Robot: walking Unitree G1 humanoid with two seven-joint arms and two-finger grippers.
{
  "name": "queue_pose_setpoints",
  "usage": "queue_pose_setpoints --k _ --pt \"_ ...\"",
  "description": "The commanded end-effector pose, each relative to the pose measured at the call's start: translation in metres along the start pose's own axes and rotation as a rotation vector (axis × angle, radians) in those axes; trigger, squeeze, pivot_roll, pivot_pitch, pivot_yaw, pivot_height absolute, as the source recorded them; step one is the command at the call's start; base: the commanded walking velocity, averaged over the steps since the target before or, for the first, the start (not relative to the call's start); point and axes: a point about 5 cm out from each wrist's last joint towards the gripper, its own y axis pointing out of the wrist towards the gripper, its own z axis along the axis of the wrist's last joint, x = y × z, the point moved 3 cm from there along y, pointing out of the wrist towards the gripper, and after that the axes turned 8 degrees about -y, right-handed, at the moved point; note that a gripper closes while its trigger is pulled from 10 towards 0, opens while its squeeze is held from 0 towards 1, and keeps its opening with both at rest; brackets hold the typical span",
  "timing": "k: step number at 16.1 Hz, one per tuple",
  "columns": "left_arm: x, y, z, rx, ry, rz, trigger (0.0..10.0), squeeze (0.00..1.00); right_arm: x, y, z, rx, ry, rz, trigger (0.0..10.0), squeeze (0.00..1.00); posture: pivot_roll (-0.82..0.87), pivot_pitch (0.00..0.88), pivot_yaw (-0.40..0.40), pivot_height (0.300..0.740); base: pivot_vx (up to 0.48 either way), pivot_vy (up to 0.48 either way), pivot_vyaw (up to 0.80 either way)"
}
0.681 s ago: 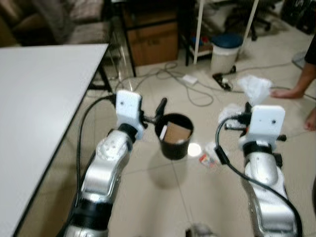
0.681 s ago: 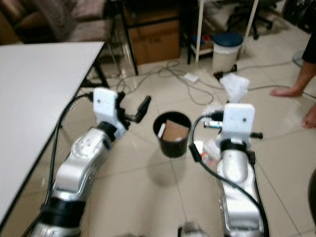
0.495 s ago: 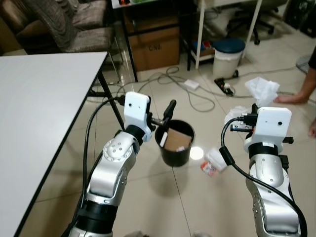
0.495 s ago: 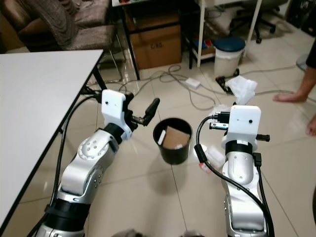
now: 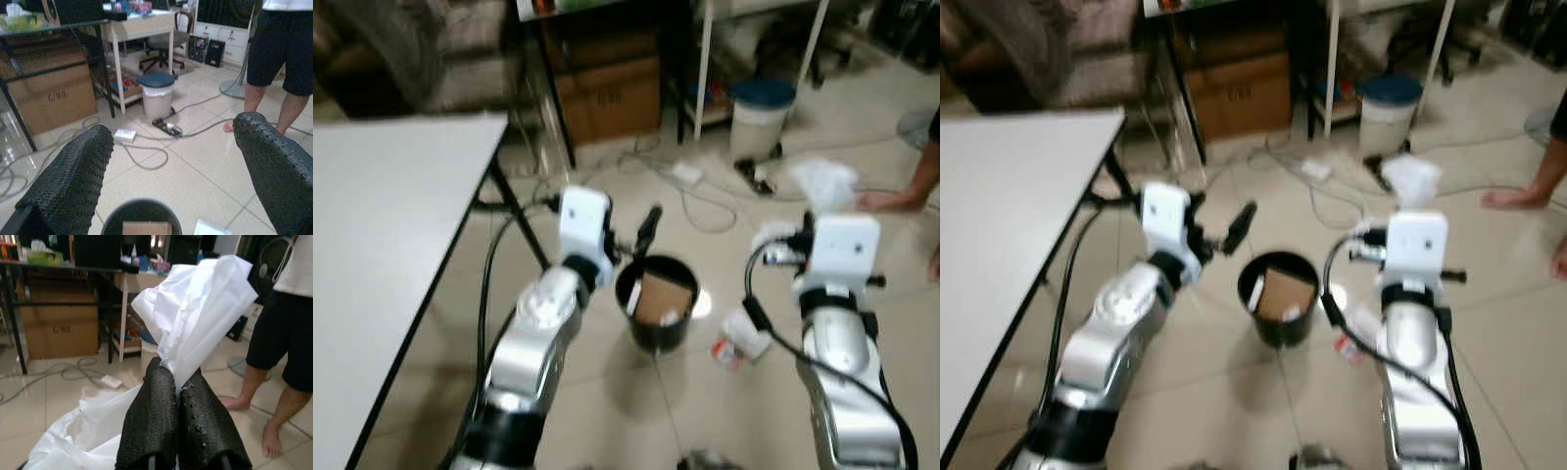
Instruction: Picking trash to rubbish bin
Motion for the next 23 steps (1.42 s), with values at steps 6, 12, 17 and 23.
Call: queue_pose_setpoints --k 6,12,17,23 --pt "-0.0074 -0.0015 0.0034 0.001 0.026 0.022 10.0 0.00 -0.0064 0.0006 0.0019 0.006 0.004 0.020 10.0 0.00 -0.06 0.114 0.089 0.740 0.232 0.000 0.00" --pt "-0.0091 0.0001 0.0025 -0.004 0.031 0.038 10.0 0.00 -0.0063 0.0025 -0.0006 -0.009 0.007 0.012 10.0 0.00 -0.05 0.113 0.088 0.740 0.000 0.000 -0.65" --pt "-0.0084 0.0011 0.0025 -0.003 0.028 0.040 10.0 0.00 -0.0079 0.0028 -0.0007 -0.009 0.009 0.018 10.0 0.00 -0.05 0.110 0.086 0.740 0.000 0.000 -0.78" --pt "-0.0044 0.0015 0.0044 0.009 0.022 0.023 10.0 0.00 -0.0118 0.0022 0.0055 0.033 -0.012 0.042 10.0 0.00 -0.06 0.112 0.089 0.740 0.000 0.000 -0.15"
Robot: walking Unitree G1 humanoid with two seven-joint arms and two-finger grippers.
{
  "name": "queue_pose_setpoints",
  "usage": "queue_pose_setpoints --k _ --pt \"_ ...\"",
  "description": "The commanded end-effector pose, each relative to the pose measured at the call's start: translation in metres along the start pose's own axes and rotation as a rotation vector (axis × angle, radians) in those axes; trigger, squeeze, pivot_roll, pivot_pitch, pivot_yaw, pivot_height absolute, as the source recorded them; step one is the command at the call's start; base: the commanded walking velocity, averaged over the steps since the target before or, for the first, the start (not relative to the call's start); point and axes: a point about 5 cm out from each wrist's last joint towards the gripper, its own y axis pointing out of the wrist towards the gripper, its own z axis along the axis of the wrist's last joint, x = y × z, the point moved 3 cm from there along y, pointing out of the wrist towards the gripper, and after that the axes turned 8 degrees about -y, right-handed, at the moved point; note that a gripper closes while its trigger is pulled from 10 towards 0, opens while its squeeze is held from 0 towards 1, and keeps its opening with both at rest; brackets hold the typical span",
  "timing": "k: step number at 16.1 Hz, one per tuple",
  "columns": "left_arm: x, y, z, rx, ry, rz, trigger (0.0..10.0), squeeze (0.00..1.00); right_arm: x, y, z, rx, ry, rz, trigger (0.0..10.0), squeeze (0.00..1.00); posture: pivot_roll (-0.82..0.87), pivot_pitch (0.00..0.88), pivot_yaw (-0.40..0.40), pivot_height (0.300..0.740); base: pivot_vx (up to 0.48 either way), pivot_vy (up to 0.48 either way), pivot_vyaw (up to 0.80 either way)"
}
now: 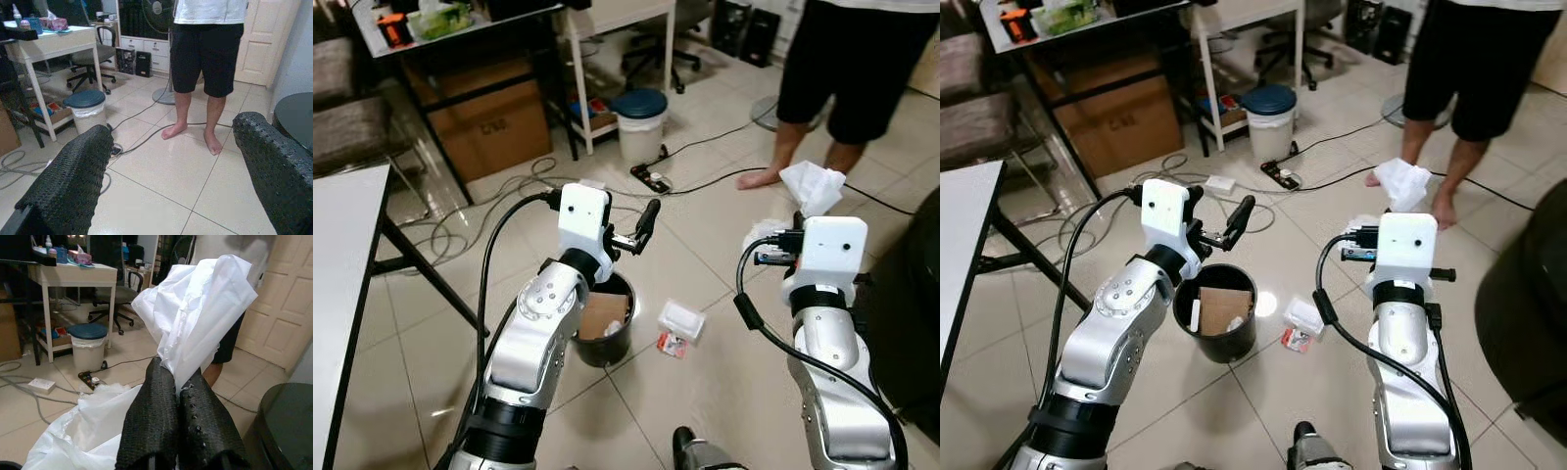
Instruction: Picking trash to rubbish bin
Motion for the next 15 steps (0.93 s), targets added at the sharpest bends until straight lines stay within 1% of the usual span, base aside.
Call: queue_pose_setpoints --k 1,4,7,9,15 --pt "-0.0031 -0.0014 0.0003 -0.004 0.009 0.006 10.0 0.00 -0.0037 0.0000 0.0066 0.033 -0.002 0.019 10.0 0.00 -0.06 0.112 0.089 0.740 0.000 0.000 0.80" --pt "-0.0015 -0.0009 0.0001 -0.006 0.009 -0.001 10.0 0.00 -0.0054 -0.0027 0.0050 0.028 0.000 0.017 10.0 0.00 -0.06 0.114 0.093 0.740 0.000 0.000 0.80" --pt "0.0036 -0.0011 0.0003 -0.003 0.000 -0.042 10.0 0.00 -0.0056 -0.0026 0.0039 0.024 0.003 0.016 10.0 0.00 -0.06 0.114 0.093 0.740 0.000 0.000 0.00" --pt "0.0045 -0.0021 0.0011 0.001 -0.001 -0.050 10.0 0.00 -0.0059 -0.0027 0.0043 0.027 0.003 0.018 10.0 0.00 -0.06 0.114 0.093 0.740 0.279 0.000 0.00" --pt "0.0043 -0.0031 -0.0001 -0.002 -0.002 -0.051 10.0 0.00 -0.0060 -0.0035 0.0027 0.022 -0.004 0.020 10.0 0.00 -0.06 0.117 0.092 0.740 0.480 0.000 0.00"
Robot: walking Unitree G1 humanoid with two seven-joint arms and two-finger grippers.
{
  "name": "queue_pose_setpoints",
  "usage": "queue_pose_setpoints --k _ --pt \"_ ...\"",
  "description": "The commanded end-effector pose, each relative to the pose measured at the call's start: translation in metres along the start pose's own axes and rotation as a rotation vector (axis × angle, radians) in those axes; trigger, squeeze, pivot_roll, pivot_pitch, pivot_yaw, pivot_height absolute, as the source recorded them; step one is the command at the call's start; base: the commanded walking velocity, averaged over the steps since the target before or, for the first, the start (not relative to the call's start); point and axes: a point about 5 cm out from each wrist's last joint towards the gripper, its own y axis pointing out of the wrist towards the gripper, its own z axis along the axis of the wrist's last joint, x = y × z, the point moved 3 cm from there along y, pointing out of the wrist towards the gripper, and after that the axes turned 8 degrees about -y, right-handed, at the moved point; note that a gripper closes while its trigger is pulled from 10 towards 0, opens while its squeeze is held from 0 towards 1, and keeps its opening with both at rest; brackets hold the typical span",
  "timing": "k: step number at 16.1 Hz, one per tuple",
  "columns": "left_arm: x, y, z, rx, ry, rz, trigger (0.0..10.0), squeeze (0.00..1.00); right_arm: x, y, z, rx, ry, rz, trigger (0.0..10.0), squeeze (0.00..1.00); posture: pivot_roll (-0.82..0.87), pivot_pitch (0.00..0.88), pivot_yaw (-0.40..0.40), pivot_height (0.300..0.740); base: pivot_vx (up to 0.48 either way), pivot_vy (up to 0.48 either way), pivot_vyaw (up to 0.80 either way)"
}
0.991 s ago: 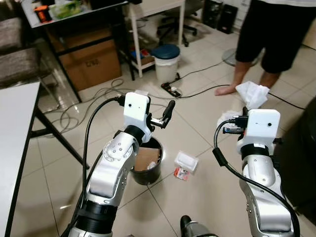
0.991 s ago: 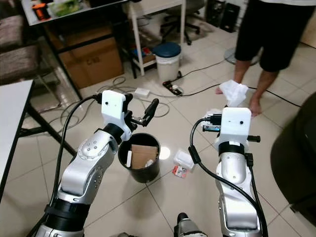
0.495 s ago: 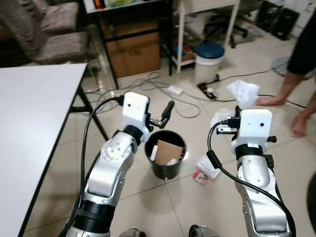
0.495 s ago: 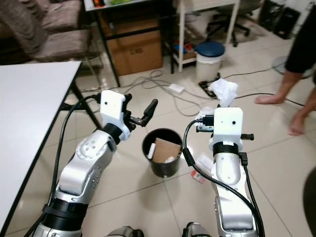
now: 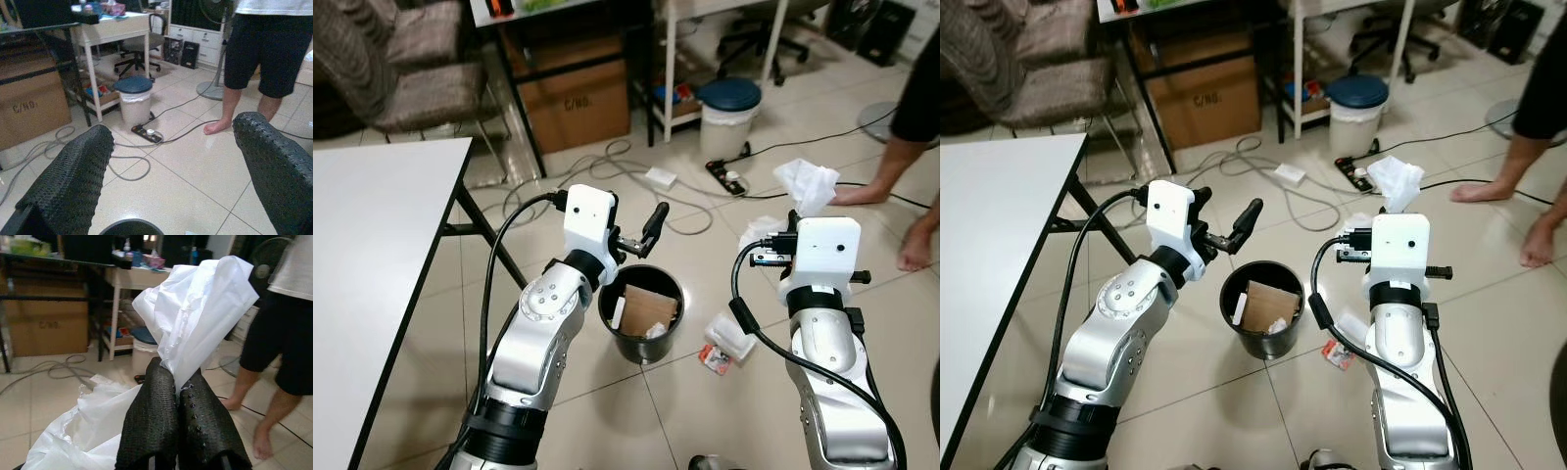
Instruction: Picking trash to rubbish bin
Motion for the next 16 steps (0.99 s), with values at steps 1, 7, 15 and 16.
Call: queue_pose_setpoints --k 1,7,15,16 --pt "-0.0022 -0.0027 0.0007 0.002 0.005 0.002 10.0 0.00 -0.0017 -0.0016 0.0009 0.005 0.000 0.005 10.0 0.00 -0.06 0.117 0.092 0.740 0.480 0.000 0.00" --pt "-0.0008 -0.0024 -0.0002 -0.001 0.004 -0.005 10.0 0.00 -0.0018 -0.0016 -0.0004 0.002 -0.006 0.009 10.0 0.00 -0.06 0.117 0.092 0.740 0.480 0.000 0.00" --pt "-0.0003 -0.0027 -0.0018 -0.013 0.016 -0.017 10.0 0.00 -0.0055 -0.0016 -0.0031 -0.006 -0.007 0.022 10.0 0.00 -0.05 0.114 0.090 0.740 0.427 0.000 0.00" --pt "0.0006 -0.0029 -0.0024 -0.016 0.015 -0.023 10.0 0.00 -0.0056 -0.0020 -0.0034 -0.007 -0.009 0.023 10.0 0.00 -0.06 0.113 0.090 0.740 0.345 0.000 0.00"
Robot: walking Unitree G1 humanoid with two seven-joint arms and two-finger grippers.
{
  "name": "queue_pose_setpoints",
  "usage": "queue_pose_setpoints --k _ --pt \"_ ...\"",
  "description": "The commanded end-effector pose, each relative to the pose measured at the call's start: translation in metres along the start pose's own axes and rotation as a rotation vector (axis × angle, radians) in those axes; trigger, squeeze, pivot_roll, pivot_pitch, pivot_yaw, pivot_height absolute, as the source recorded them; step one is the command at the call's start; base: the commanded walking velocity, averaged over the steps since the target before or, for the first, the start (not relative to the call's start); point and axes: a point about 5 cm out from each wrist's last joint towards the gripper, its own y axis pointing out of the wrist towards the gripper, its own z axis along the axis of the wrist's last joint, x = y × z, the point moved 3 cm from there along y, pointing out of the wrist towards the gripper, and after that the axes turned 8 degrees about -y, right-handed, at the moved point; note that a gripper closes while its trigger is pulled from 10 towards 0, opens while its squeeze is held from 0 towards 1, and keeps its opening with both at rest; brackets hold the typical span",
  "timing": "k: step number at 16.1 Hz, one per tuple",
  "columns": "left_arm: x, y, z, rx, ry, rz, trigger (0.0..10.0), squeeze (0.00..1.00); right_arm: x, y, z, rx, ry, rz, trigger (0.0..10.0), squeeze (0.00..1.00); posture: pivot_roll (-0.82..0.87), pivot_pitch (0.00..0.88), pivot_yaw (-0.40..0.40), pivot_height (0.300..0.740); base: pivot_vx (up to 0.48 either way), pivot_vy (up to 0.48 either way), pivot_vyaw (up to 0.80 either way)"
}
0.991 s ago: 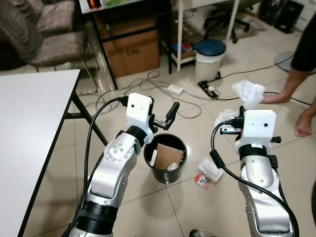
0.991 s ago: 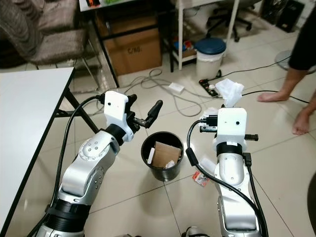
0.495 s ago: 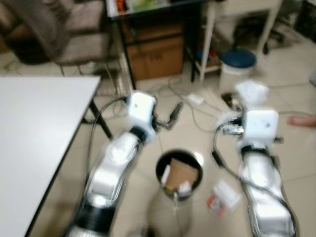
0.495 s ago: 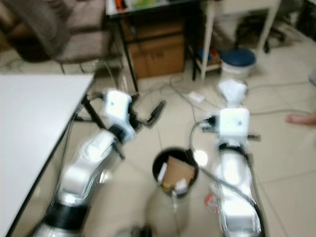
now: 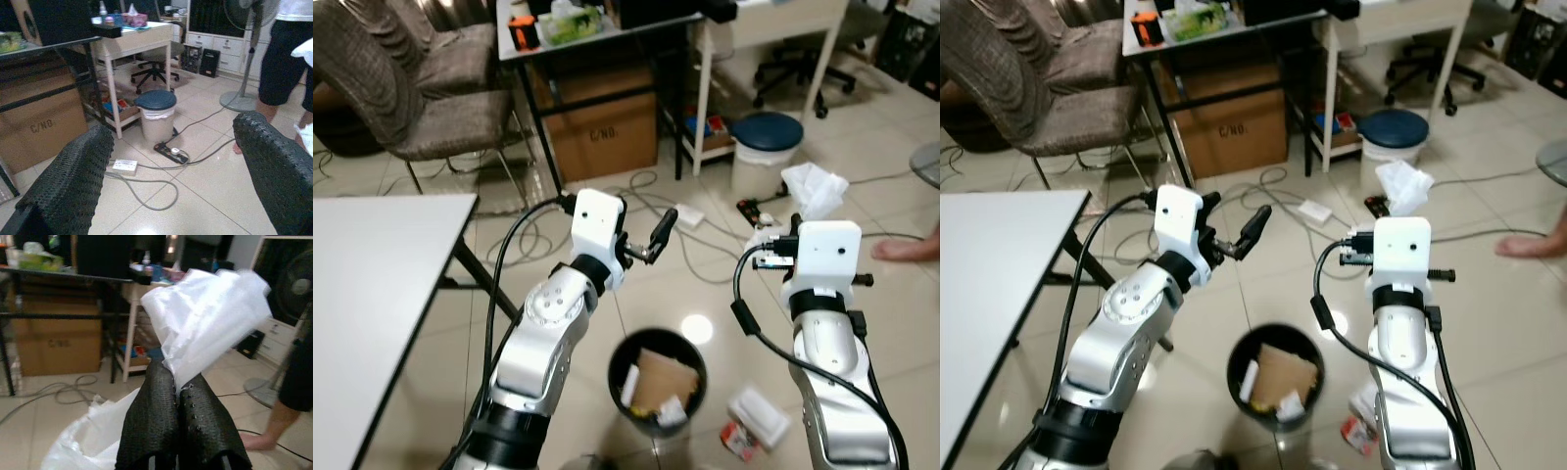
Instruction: Picking trash to rubbish bin
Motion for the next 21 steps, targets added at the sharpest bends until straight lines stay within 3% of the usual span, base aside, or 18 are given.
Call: queue_pose_setpoints --k 1,5,10,19,21 --pt "-0.0046 -0.0017 0.0020 0.000 0.007 0.005 10.0 0.00 -0.0055 -0.0010 0.0029 0.009 0.005 0.018 10.0 0.00 -0.06 0.113 0.090 0.740 0.307 0.000 0.00" --pt "-0.0041 -0.0013 0.0009 -0.004 0.002 0.005 10.0 0.00 -0.0048 -0.0012 0.0022 0.007 0.003 0.017 10.0 0.00 -0.06 0.113 0.091 0.740 0.274 0.000 0.00" --pt "-0.0030 -0.0024 -0.0014 -0.014 -0.006 -0.007 10.0 0.00 -0.0060 -0.0022 0.0015 0.002 0.004 0.022 10.0 0.00 -0.06 0.119 0.089 0.740 0.000 0.000 0.00" --pt "-0.0016 -0.0024 -0.0030 -0.017 0.003 -0.006 10.0 0.00 -0.0050 -0.0030 0.0001 -0.001 -0.005 0.021 10.0 0.00 -0.06 0.123 0.088 0.740 0.387 0.000 0.00" --pt "-0.0017 -0.0026 -0.0048 -0.030 0.011 -0.005 10.0 0.00 -0.0055 -0.0029 -0.0002 -0.003 -0.006 0.021 10.0 0.00 -0.06 0.123 0.089 0.740 0.000 0.000 0.00"
